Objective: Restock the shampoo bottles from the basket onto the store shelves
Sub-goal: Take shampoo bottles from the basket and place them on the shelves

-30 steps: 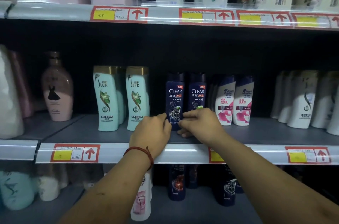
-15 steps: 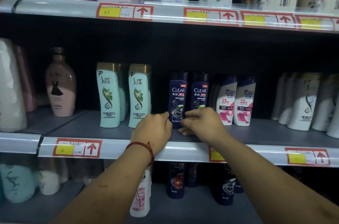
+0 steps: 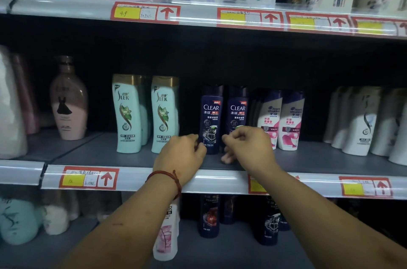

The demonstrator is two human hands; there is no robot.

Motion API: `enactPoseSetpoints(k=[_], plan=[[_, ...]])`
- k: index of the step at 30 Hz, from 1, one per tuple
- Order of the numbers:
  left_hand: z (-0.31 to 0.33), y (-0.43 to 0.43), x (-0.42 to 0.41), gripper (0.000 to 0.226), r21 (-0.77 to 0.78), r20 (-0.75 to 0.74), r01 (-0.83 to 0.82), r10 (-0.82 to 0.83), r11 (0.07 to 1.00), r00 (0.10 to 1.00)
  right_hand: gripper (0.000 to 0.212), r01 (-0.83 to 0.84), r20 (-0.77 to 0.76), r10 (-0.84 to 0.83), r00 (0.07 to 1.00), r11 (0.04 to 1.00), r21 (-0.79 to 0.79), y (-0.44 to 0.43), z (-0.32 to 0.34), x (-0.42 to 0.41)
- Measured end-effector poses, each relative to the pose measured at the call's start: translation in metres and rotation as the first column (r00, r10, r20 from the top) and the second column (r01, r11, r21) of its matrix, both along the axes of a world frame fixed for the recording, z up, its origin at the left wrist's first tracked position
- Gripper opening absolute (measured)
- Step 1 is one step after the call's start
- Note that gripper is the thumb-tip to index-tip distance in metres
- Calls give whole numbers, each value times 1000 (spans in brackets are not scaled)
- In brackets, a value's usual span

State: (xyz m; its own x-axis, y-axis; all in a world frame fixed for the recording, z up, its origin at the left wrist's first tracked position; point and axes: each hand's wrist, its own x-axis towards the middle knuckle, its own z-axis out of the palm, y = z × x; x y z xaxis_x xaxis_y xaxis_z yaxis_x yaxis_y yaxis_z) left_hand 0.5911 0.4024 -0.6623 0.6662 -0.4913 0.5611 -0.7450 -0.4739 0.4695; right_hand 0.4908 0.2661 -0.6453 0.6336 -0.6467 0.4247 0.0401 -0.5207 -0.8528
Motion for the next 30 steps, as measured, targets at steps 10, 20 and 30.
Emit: enactPoseSetpoints(k=[10,20,30], plan=[[7,-4,6,48,-36,-158,44,-49,998,986,44,64,-103,-39,994,966,251,-9,14,1],[9,-11,14,32,-39,-223,7,-16,999,975,48,72,-127,-41,991,963,259,-11,14,4],[6,-13,14,29,-49,-212,-20,9,999,977,40,61,-110,-36,993,972,227,-11,12,5]])
